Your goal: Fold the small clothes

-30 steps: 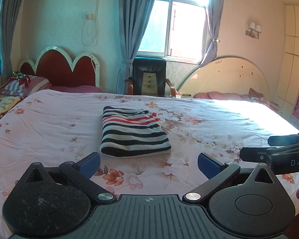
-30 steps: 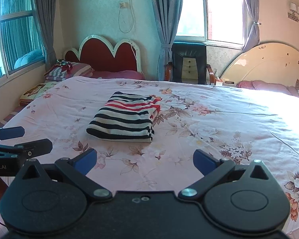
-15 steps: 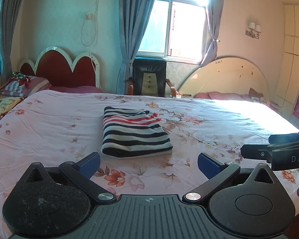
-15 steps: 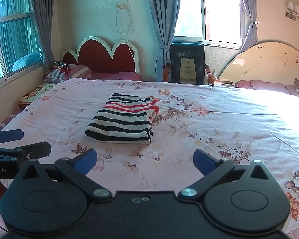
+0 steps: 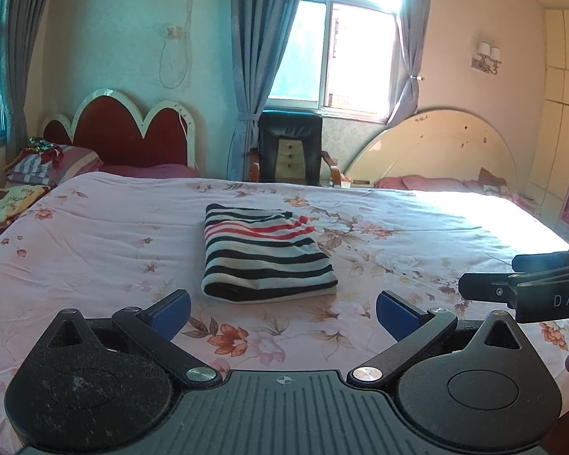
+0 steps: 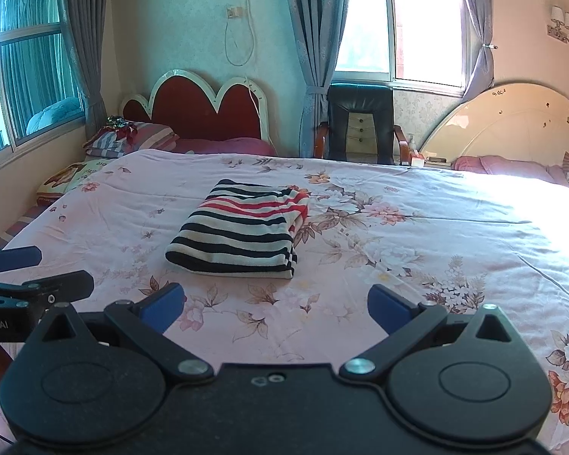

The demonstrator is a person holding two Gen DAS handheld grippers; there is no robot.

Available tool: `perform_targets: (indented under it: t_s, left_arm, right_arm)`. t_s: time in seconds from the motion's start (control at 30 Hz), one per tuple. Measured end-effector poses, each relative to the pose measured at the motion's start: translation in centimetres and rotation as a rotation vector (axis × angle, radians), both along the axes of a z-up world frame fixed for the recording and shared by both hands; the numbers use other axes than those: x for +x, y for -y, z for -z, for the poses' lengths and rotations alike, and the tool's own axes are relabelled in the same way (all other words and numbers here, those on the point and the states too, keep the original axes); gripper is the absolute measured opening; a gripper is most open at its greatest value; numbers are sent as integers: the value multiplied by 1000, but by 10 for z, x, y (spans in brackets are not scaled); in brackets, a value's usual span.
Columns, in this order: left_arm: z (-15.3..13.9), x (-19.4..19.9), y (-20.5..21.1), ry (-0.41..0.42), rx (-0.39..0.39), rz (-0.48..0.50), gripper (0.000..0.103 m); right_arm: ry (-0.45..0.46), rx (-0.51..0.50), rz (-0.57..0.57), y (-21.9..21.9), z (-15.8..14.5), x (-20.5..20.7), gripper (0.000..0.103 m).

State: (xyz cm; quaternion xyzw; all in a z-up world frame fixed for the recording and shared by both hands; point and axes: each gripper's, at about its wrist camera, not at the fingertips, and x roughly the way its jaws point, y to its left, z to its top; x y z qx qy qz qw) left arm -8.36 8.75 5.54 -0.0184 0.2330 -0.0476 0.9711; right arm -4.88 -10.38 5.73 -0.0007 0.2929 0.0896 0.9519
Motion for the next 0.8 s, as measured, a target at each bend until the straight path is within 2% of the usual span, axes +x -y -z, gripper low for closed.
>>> perform_targets:
  t_s: [0.8]
  left_arm:
    - [-1, 4, 1, 4, 6, 1, 103]
  right_arm:
    - [-1, -25, -9, -3, 6, 6, 102]
